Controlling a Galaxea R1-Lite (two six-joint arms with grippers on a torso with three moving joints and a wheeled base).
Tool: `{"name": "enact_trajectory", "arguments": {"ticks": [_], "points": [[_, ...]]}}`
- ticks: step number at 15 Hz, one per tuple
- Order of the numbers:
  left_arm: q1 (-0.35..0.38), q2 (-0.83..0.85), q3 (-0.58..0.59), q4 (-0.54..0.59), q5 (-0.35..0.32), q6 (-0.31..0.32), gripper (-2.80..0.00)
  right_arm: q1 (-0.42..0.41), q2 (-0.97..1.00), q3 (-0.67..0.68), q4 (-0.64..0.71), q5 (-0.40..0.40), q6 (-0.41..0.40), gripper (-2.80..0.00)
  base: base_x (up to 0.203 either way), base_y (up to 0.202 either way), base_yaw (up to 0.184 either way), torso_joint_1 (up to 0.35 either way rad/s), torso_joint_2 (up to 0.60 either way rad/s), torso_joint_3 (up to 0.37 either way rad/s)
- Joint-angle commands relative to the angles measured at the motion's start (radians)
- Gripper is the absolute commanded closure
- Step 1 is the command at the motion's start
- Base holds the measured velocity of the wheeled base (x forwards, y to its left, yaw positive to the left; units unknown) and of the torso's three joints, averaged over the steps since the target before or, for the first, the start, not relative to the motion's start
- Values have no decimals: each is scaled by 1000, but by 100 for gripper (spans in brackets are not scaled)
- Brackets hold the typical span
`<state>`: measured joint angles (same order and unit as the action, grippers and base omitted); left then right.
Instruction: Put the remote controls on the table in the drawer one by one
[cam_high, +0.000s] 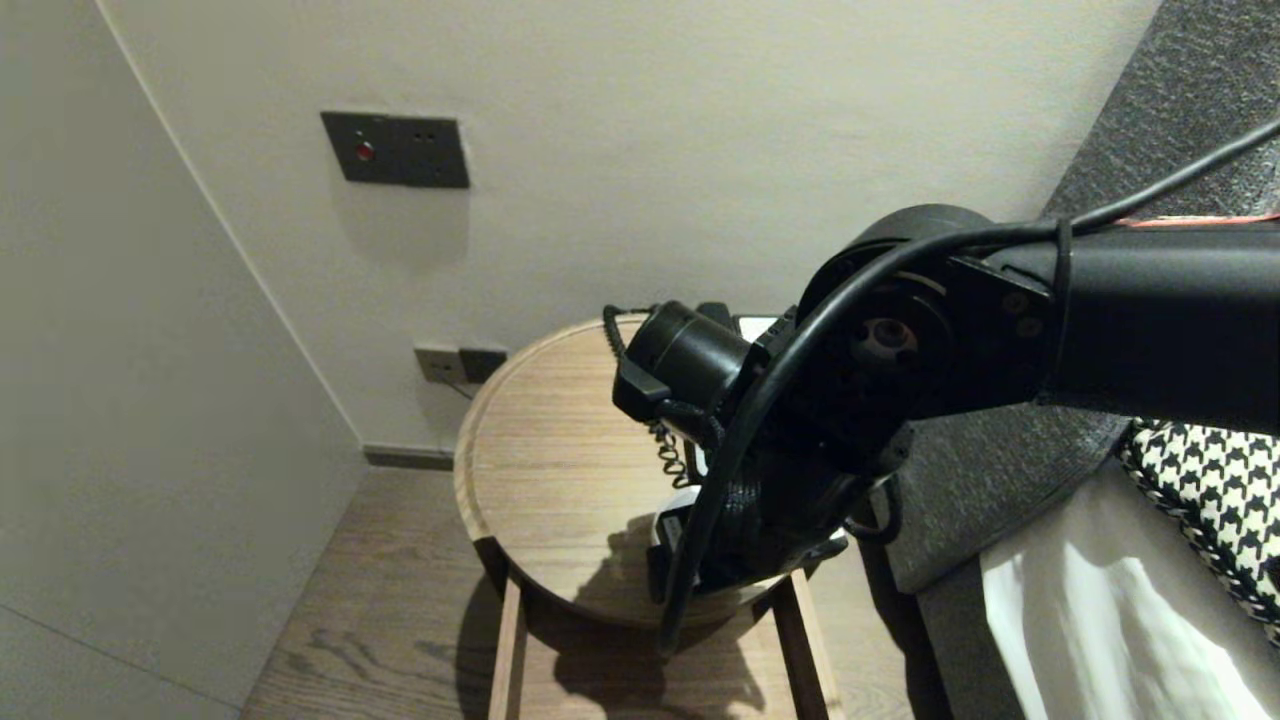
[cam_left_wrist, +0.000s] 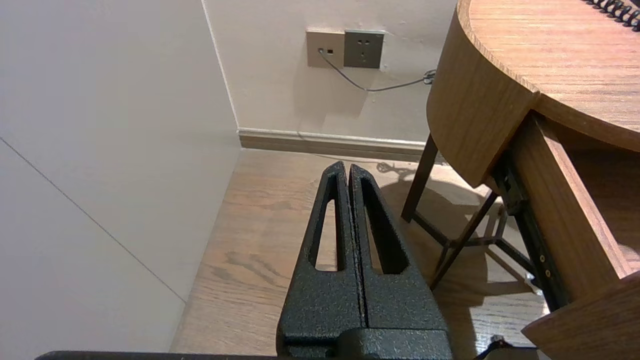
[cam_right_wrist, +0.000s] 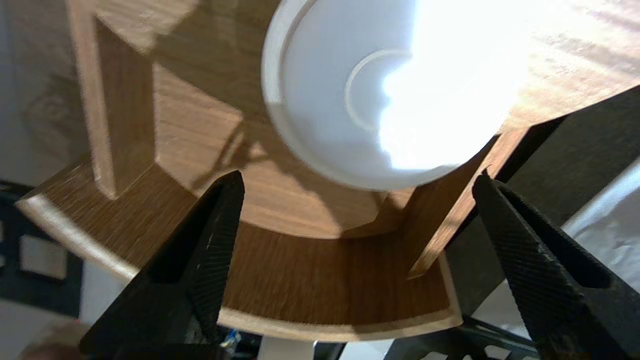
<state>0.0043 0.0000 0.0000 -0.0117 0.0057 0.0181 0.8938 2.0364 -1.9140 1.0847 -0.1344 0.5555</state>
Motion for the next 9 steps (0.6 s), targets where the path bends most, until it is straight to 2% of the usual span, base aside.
{"name": "enact_trajectory", "arguments": {"ticks": [1, 9], "points": [[0, -2, 0, -1, 0, 0, 0, 0, 11, -4, 6, -13, 1, -280, 0, 0, 0, 0, 0, 0], [0, -2, 0, -1, 0, 0, 0, 8, 10, -5, -71, -36, 1, -280, 0, 0, 0, 0, 0, 0]]}}
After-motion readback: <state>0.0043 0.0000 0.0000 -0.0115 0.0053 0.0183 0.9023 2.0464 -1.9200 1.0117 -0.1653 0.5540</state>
